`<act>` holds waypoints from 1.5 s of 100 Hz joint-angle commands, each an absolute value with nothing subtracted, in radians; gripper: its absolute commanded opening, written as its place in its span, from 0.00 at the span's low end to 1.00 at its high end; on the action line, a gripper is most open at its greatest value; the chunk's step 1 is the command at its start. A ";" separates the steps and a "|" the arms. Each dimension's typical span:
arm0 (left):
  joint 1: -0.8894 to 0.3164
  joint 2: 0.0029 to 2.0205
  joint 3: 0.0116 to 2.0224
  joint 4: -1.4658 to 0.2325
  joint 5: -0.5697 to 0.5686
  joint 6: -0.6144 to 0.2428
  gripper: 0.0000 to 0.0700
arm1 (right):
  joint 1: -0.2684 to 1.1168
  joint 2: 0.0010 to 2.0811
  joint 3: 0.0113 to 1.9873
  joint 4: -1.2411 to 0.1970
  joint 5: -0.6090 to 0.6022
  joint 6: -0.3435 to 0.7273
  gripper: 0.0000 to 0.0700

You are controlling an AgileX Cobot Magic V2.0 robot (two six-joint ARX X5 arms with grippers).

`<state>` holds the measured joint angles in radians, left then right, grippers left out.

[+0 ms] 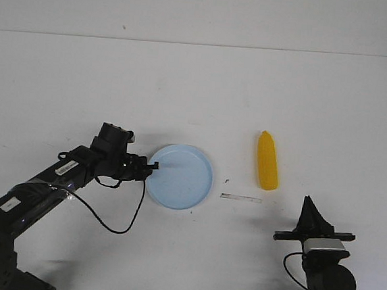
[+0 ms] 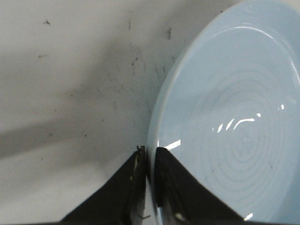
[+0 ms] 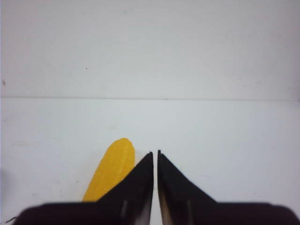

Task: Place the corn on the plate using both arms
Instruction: 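Push the blue plate with the left gripper toward the table center, then withdraw the left gripper from the plate back to rest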

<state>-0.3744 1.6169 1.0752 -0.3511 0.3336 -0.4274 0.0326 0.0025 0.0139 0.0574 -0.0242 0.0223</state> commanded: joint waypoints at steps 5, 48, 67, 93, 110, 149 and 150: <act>-0.373 1.643 1.088 -0.347 0.273 -0.439 0.00 | 0.034 0.001 0.013 0.067 -0.023 0.025 0.02; -0.378 1.641 1.088 -0.342 0.309 -0.431 0.24 | 0.034 0.001 0.013 0.067 -0.023 0.025 0.02; -0.381 1.610 1.088 -0.342 0.308 -0.427 0.24 | 0.034 0.001 0.013 0.067 -0.023 0.025 0.02; -0.348 1.451 1.088 -0.342 0.247 -0.422 0.24 | 0.034 0.001 0.013 0.067 -0.023 0.025 0.02; -0.317 1.316 1.083 -0.319 0.101 -0.287 0.08 | 0.034 0.001 0.013 0.067 -0.023 0.025 0.02; -0.136 1.021 0.796 0.105 0.055 -0.047 0.00 | 0.034 0.001 0.013 0.068 -0.023 0.025 0.02; -0.134 1.016 0.791 0.109 0.055 -0.046 0.00 | 0.034 0.001 0.013 0.067 -0.023 0.025 0.02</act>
<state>-0.1505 1.0554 0.8219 0.0433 0.0544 -0.0959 0.0326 0.0025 0.0139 0.0574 -0.0242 0.0223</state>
